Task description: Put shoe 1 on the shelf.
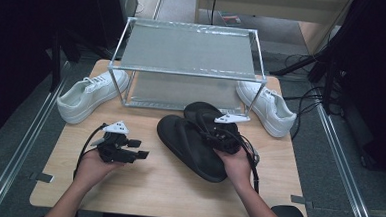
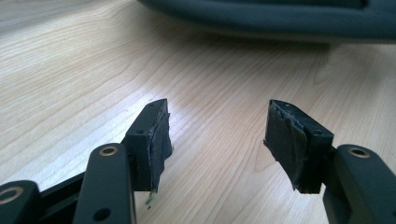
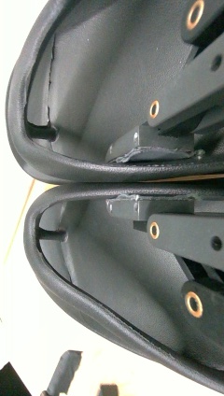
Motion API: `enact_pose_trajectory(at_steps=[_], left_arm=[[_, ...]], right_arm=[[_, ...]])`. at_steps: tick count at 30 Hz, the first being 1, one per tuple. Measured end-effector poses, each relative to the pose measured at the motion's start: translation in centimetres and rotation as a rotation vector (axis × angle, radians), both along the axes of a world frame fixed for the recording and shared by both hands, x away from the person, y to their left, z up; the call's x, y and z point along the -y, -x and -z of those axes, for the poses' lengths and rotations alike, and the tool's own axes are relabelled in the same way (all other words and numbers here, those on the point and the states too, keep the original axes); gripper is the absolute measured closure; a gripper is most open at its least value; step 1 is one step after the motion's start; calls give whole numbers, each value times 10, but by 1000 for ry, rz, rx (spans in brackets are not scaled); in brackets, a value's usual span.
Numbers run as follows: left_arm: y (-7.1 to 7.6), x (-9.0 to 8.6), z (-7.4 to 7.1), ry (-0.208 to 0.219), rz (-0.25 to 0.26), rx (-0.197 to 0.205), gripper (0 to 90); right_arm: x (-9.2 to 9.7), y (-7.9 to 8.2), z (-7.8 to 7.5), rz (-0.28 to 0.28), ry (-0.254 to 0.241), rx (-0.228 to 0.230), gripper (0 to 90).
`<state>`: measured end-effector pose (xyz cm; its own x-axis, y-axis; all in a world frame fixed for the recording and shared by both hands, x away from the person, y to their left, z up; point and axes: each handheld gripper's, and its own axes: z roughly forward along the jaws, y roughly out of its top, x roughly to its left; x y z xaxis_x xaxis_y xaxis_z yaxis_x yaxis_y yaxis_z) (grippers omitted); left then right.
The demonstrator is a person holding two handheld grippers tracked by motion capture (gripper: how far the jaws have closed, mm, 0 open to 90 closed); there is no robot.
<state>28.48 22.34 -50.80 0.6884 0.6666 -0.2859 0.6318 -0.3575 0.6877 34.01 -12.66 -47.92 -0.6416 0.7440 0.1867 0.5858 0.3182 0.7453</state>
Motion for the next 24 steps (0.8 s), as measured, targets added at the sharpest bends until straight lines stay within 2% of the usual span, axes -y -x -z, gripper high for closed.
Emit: enact_pose_trajectory(at_steps=[3, 10, 18, 24], left_arm=[[3, -2, 1, -4, -9, 1, 403], [7, -4, 1, -13, -15, 4, 402], [7, -4, 1, -12, -11, 5, 401], [8, -1, 1, -12, -3, 4, 400]], right_arm=[[-1, -6, -2, 3, -5, 0, 753], [-11, -25, -6, 15, 0, 30, 753], [-29, -52, 1, 46, 11, 32, 752], [-41, -71, 10, 100, -3, 28, 752]])
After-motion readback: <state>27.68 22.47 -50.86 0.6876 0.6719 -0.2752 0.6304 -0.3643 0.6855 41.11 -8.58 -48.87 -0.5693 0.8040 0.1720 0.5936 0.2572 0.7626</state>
